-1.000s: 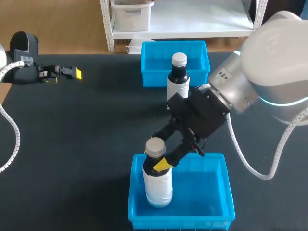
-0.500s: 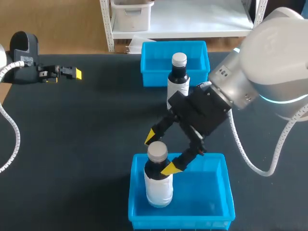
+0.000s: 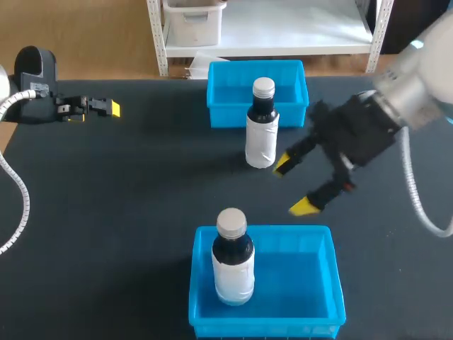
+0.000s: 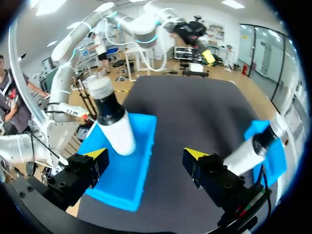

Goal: Pick up the bottle, and place it in the far bin if it is heavy, or in the near bin if it is light.

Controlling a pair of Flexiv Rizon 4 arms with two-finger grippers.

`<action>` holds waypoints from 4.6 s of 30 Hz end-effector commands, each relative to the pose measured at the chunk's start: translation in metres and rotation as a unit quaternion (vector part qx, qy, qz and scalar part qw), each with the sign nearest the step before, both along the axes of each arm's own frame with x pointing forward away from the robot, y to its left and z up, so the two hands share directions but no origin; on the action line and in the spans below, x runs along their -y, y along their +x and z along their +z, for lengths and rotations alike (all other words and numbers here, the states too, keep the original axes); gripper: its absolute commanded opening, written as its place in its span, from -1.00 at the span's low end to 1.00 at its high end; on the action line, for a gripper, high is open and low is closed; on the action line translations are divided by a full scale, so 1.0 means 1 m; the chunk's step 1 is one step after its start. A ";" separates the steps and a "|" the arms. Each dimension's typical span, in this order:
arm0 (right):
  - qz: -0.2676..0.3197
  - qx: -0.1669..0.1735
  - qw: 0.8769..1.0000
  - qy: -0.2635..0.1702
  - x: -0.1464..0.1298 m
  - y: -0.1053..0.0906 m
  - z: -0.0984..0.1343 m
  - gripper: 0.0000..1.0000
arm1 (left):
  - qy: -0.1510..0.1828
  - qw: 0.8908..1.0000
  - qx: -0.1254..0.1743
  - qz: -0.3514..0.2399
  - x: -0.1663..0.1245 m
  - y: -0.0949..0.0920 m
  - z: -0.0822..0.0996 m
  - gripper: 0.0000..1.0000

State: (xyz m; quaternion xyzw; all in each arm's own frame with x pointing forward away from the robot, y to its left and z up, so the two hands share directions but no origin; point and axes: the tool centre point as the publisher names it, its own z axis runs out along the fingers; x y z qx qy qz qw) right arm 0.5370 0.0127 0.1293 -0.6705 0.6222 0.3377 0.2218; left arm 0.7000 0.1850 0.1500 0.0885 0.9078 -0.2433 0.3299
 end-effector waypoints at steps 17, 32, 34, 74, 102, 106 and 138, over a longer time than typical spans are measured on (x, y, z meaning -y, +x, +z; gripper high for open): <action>-0.101 0.039 0.994 0.008 0.060 0.149 0.016 1.00 | 0.000 1.000 0.000 0.000 0.000 0.000 0.000 1.00; -0.102 0.046 0.993 0.037 0.033 0.204 0.011 1.00 | 0.000 1.000 0.000 0.000 0.000 0.000 0.000 1.00; -0.100 0.046 0.993 0.039 0.026 0.209 0.009 1.00 | 0.000 1.000 0.000 0.000 0.000 0.000 0.000 1.00; -0.078 0.029 0.994 0.068 -0.035 0.217 -0.006 1.00 | 0.000 1.000 0.000 0.000 0.000 0.000 0.000 1.00; -0.073 0.021 0.995 0.068 -0.042 0.215 -0.015 -0.29 | 0.000 1.000 0.000 0.000 0.000 0.000 0.000 1.00; -0.073 0.023 0.995 0.068 -0.041 0.213 -0.012 -0.84 | 0.000 1.000 0.000 0.000 0.000 0.000 0.000 1.00; -0.051 0.074 0.993 0.076 -0.003 0.069 0.122 -1.00 | 0.000 1.000 0.000 0.000 0.000 0.000 0.000 1.00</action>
